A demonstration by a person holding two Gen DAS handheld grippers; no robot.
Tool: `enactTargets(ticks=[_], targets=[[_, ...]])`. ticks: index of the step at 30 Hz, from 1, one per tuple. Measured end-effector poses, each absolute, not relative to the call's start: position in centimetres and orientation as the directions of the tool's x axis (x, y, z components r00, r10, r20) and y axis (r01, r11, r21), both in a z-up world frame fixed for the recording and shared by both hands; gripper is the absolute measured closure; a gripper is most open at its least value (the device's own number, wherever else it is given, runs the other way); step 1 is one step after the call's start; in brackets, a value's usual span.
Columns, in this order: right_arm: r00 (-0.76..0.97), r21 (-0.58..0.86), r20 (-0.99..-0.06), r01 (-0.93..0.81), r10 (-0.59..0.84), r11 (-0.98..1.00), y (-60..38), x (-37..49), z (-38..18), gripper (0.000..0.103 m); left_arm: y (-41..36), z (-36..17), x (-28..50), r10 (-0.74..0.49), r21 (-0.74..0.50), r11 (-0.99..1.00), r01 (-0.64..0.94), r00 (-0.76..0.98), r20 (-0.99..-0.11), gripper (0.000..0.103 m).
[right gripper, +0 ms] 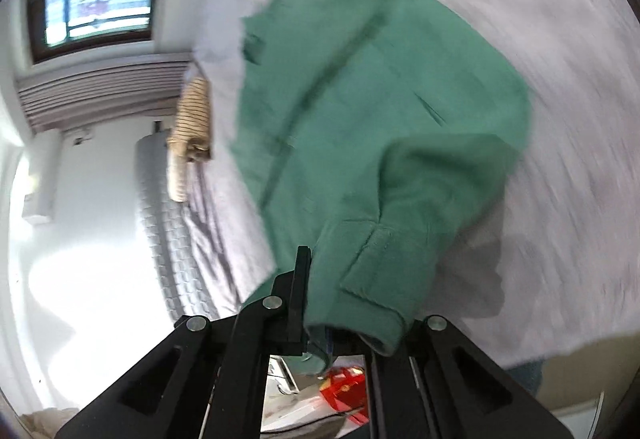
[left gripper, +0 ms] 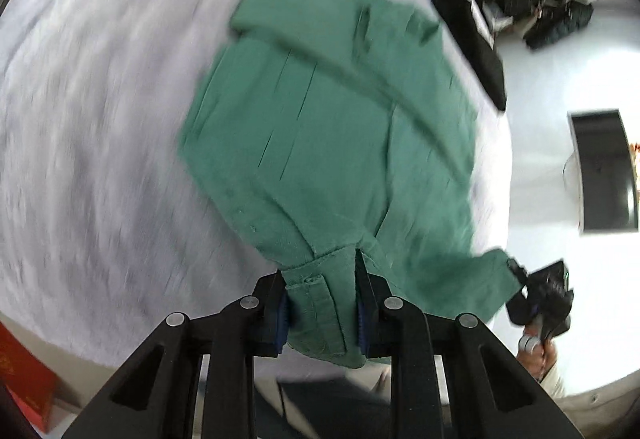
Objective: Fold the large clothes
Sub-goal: 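Lift the hem with both tools and fold it over toward the collar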
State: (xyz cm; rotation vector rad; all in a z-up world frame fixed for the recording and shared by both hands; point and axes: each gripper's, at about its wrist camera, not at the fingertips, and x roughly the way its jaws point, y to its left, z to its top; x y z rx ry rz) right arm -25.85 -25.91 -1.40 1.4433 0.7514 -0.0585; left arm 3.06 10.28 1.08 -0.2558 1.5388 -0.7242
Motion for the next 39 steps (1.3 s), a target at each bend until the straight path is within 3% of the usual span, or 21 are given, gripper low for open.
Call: enactTargets(ticks=[12,17,24,25,26,27,28,29,30,31,33,35,37,39], targets=[[0.835,0.895,-0.434,0.353,0.338,0.274,-36.3,-12.4,4.4,0.097,1.4,5.9,17.3,-0.626,-0.577,0.763,0.29,0.113,-0.772,0.076],[0.813,0.861,-0.493,0.405,0.311,0.307,-39.5,-6.6,3.4,0.097,-3.2,3.4,23.1,-0.59,-0.528,0.778,0.34,0.107,-0.801,0.076],[0.745,0.786,-0.614,0.546,0.261,0.29,-42.5,-1.6,-2.3,0.096,-7.3,-3.1,28.3,-0.475,-0.42,0.836,0.352,0.082,-0.876,0.075],[0.729,0.77,-0.635,0.572,0.254,0.282,-42.8,-1.2,-3.2,0.092,-7.5,-3.7,28.5,-0.448,-0.396,0.849,0.349,0.079,-0.891,0.073],[0.72,0.757,-0.651,0.594,0.24,0.272,-43.2,-1.2,-3.7,0.092,-7.6,-4.3,28.7,-0.403,-0.355,0.871,0.339,0.084,-0.911,0.061],[0.714,0.749,-0.661,0.612,0.23,0.253,-43.6,-1.5,-4.0,0.088,-7.7,-4.5,28.7,-0.377,-0.327,0.884,0.335,0.096,-0.921,0.051],[0.724,0.757,-0.653,0.608,0.224,0.241,-43.9,-1.5,-4.0,0.071,-7.4,-4.3,28.7,-0.36,-0.305,0.893,0.332,0.12,-0.925,0.034],[0.744,0.772,-0.633,0.59,0.214,0.236,-44.1,-2.0,-3.6,0.055,-6.9,-3.7,28.6,-0.35,-0.283,0.9,0.332,0.16,-0.923,0.025],[0.758,0.778,-0.623,0.576,0.194,0.25,-44.2,-2.7,-3.0,0.023,-6.6,-3.2,28.5,-0.347,-0.273,0.901,0.338,0.181,-0.92,0.024],[0.758,0.772,-0.627,0.574,0.18,0.272,-44.2,-3.1,-2.4,0.02,-6.4,-2.9,28.5,-0.341,-0.26,0.901,0.348,0.195,-0.92,0.024],[0.723,0.726,-0.671,0.593,0.167,0.348,-44.1,-3.4,-1.3,0.022,-6.2,-2.6,28.4,-0.315,-0.22,0.903,0.369,0.22,-0.923,0.024],[0.683,0.675,-0.713,0.609,0.158,0.416,-43.6,-3.2,-0.8,0.043,-6.3,-2.6,28.2,-0.3,-0.194,0.903,0.384,0.238,-0.924,0.024],[0.629,0.625,-0.756,0.611,0.18,0.486,-42.5,-2.4,-1.4,0.095,-7.0,-3.3,27.6,-0.295,-0.185,0.897,0.402,0.23,-0.927,0.024],[0.579,0.579,-0.792,0.611,0.194,0.539,-41.5,-1.3,-2.8,0.097,-8.0,-4.8,27.0,-0.284,-0.18,0.892,0.415,0.205,-0.937,0.024]])
